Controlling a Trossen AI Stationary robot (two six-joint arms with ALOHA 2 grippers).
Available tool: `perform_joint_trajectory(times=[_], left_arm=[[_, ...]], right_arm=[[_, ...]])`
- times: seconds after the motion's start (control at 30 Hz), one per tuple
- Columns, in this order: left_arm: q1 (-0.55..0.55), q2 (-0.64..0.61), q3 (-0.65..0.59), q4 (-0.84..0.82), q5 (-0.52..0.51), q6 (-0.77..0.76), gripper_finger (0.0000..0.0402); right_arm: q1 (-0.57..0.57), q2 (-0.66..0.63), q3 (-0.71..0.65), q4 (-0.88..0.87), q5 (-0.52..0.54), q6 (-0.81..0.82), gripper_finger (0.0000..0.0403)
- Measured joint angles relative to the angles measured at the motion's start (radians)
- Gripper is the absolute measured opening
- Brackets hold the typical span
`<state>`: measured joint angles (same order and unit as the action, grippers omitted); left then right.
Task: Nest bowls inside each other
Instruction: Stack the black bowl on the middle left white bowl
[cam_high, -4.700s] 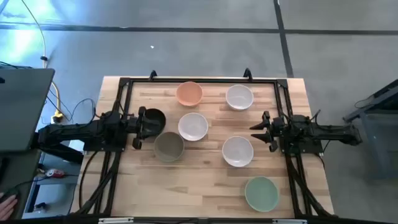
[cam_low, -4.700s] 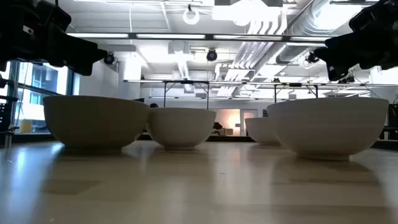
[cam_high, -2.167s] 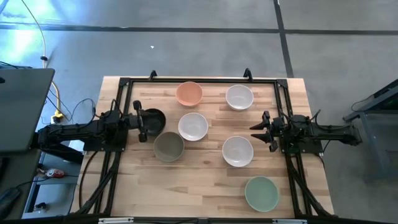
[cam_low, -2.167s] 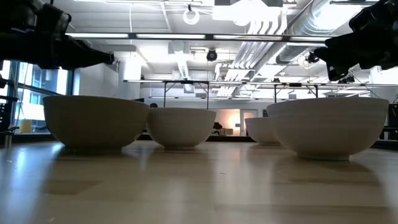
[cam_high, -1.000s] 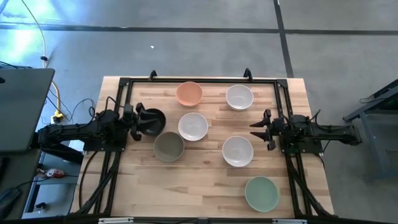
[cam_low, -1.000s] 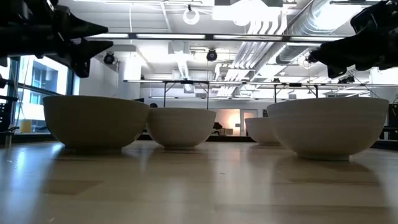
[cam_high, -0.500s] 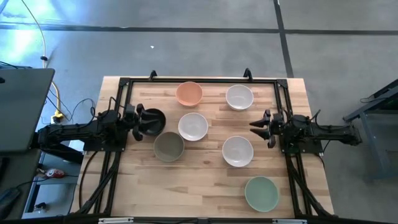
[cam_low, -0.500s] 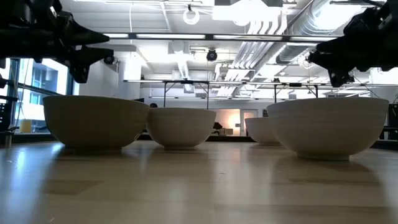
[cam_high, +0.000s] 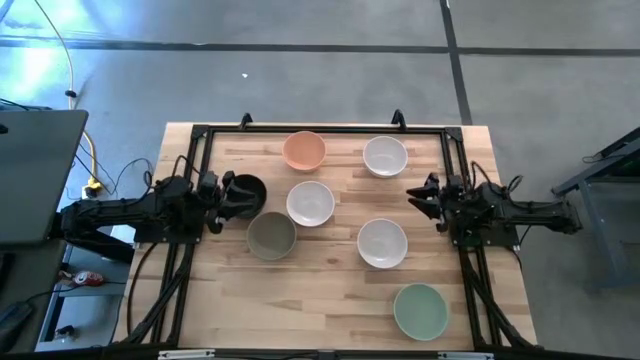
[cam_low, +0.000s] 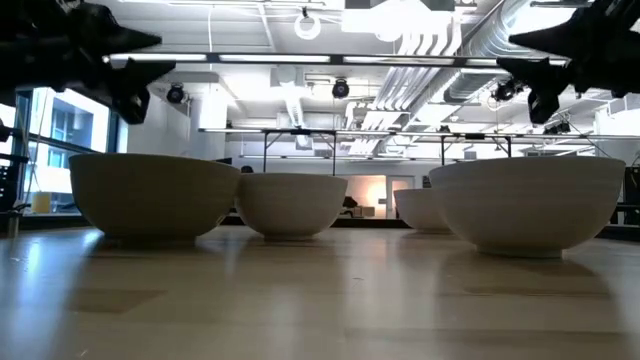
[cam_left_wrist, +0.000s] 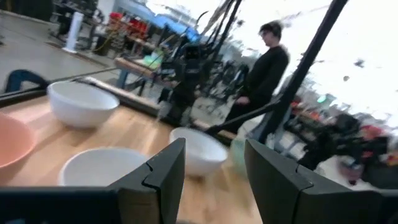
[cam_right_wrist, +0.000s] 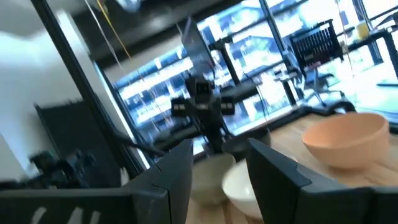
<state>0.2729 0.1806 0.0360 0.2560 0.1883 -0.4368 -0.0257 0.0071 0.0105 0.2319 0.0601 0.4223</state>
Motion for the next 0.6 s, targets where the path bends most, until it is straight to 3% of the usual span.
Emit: perform_joint_trajectory(times=[0.27,0.43,0.6], left_arm=[[0.0,0.006,0.11,0.1,0.033,0.004,0.0155],[0.0,0.059,0.186,0.071,0.002,0.114,0.0155],[0.0,0.149,0.219,0.052,-0.027,0.23,0.0155]], right_arm=[[0.0,0.0,0.0,0.141,-0.009,0.12,0.0142],[0.0,0.0,0.001,0.191,-0.044,0.044,0.0142],[0.0,0.0,0.001,0.129,-0.053,-0.016,0.0142]])
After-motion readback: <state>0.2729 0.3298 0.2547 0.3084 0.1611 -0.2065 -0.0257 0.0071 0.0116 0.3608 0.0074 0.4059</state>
